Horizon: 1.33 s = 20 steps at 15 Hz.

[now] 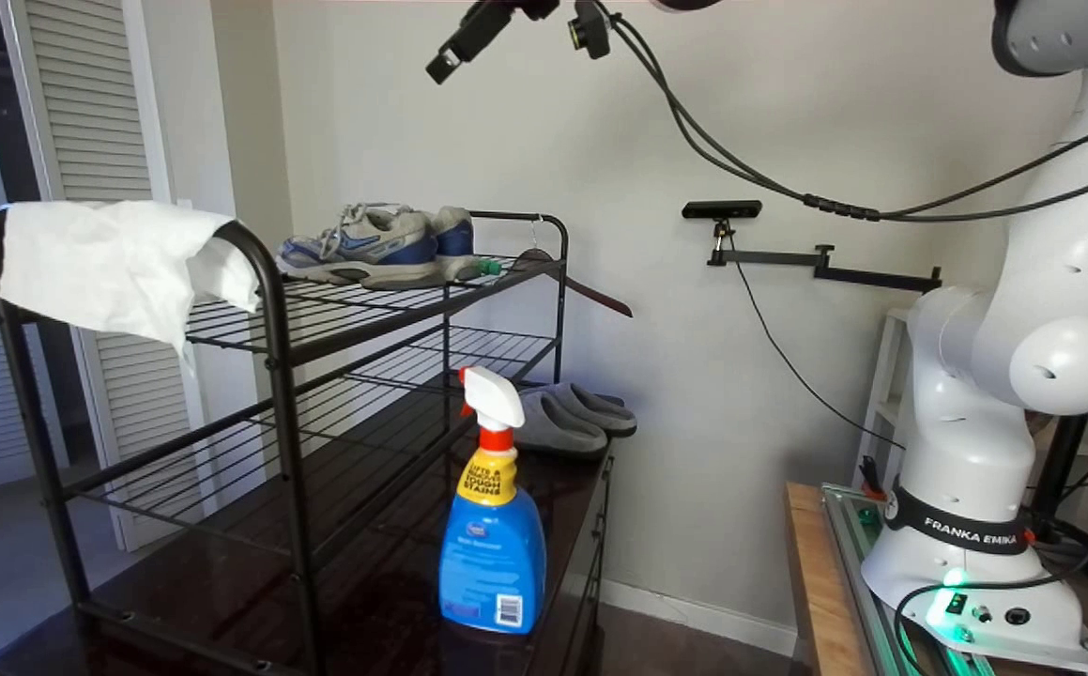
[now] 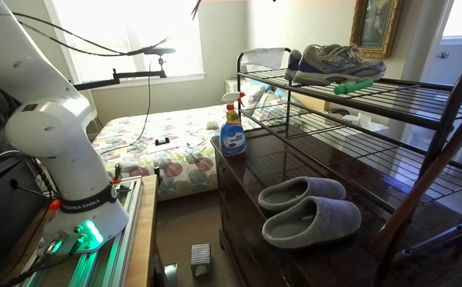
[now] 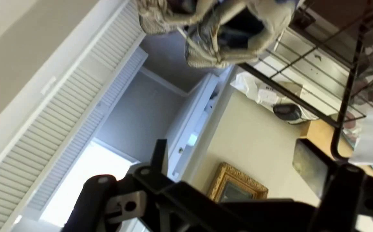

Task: Pick up the napkin and put it in the shoe

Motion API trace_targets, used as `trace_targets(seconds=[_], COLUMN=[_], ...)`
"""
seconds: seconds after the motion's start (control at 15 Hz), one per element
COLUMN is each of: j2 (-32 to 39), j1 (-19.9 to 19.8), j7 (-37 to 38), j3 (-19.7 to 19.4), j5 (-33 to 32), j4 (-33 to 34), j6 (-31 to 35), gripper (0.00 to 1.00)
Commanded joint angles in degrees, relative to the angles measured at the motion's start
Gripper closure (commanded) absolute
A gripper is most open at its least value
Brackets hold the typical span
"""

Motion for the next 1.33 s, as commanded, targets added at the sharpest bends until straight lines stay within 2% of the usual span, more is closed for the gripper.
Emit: trace_targets(seconds=[0.0,0.13,0.4,0.6,0.87,0.93,1.0,1.13,1.2,1.27], j2=[10.80,15.03,22.16,26.83,34.05,35.53,36.51,38.62,34.81,36.01], j1=[4.71,7.55,10.27,9.98,6.79,6.24,6.28,5.70,5.79,5.41], j7=[-7.93,-15.35,-30.56,-40.52,-50.05,-50.17,-46.60,-48.35,-48.02,-48.33], j3=[-0.62,-0.56,1.83,4.50,5.96,5.53,3.88,3.01,3.38,3.05], j5=[8.59,15.96,30.13,39.73,51.86,52.13,47.92,44.30,47.58,46.62], j4=[11.36,16.39,26.29,34.10,43.63,45.38,46.08,49.34,42.83,44.27], j6=[4.48,3.60,0.57,-5.91,-17.97,-21.18,-24.68,-32.93,-26.57,-29.18], gripper=[0.00,0.00,0.00,0.00,0.00,0.00,0.00,0.00,0.00,0.00])
